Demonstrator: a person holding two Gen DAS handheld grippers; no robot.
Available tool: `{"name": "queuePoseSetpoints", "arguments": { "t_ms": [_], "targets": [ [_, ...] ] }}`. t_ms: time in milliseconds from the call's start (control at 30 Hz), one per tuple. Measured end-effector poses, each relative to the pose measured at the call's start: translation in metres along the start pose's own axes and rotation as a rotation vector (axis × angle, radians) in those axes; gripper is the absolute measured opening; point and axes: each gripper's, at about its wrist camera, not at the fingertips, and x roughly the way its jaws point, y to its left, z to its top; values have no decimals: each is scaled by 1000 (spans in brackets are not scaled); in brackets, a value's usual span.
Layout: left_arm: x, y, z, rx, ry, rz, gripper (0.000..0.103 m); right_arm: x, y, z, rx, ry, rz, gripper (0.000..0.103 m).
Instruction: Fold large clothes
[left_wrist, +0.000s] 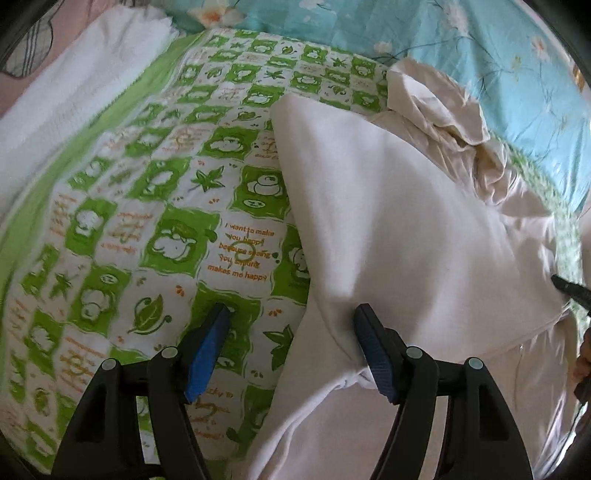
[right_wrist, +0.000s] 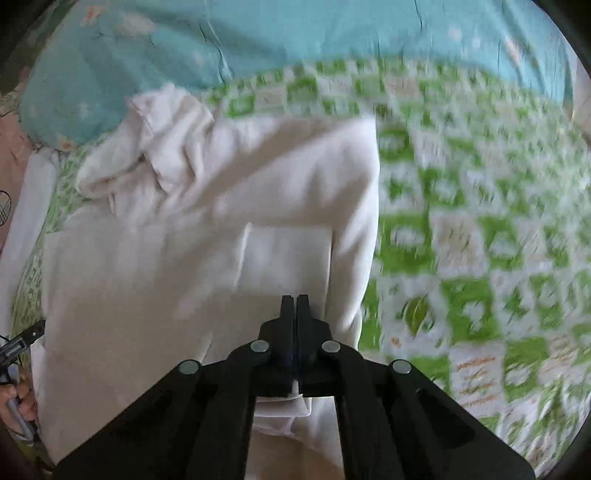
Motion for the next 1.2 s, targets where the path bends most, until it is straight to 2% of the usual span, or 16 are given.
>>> {"name": "queuePoseSetpoints", "arguments": {
  "t_ms": [67,167,267,333,433,600,667,733,800,867,933,967,1000,1033,1100,1200],
  "targets": [
    [-9,0,2,-15,-9,-34,69,-7,-1,0,30,-23,34,6],
    [-17,1,17,-58,-18,-140,69,-23,2,11,73,-77,183,25],
    [-15,-7,47,-99,-17,-253,69,-22,19,28,72,-86,271,27],
    [-12,-18,69,-94,-34,-286,69,-12,34,43,77,-79,327,27],
    [-4,-43,108,-37,-90,-261,69,8,58,74,65,-87,350,27],
    [30,-83,170,67,-123,-233,70,31,81,125,64,-107,400,27],
    [41,-94,184,115,-128,-217,72,44,91,145,65,-113,408,29],
    [62,-111,202,181,-124,-175,72,59,103,173,56,-115,402,43],
    [80,-118,214,206,-113,-146,72,71,111,193,44,-115,406,50],
    [95,-119,222,211,-105,-152,69,84,120,210,37,-108,434,50],
    [108,-119,230,209,-99,-168,45,100,130,224,25,-94,439,50],
    [113,-118,233,204,-87,-188,21,108,133,229,25,-88,441,49],
    [117,-116,235,193,-77,-208,10,117,135,232,29,-70,443,31],
    [118,-114,236,184,-83,-214,10,124,136,233,32,-51,447,5],
    [108,-109,234,180,-124,-233,7,122,136,229,38,-57,446,4],
    [76,-102,220,199,-196,-264,6,76,133,212,9,-168,462,4]
  ]
}}
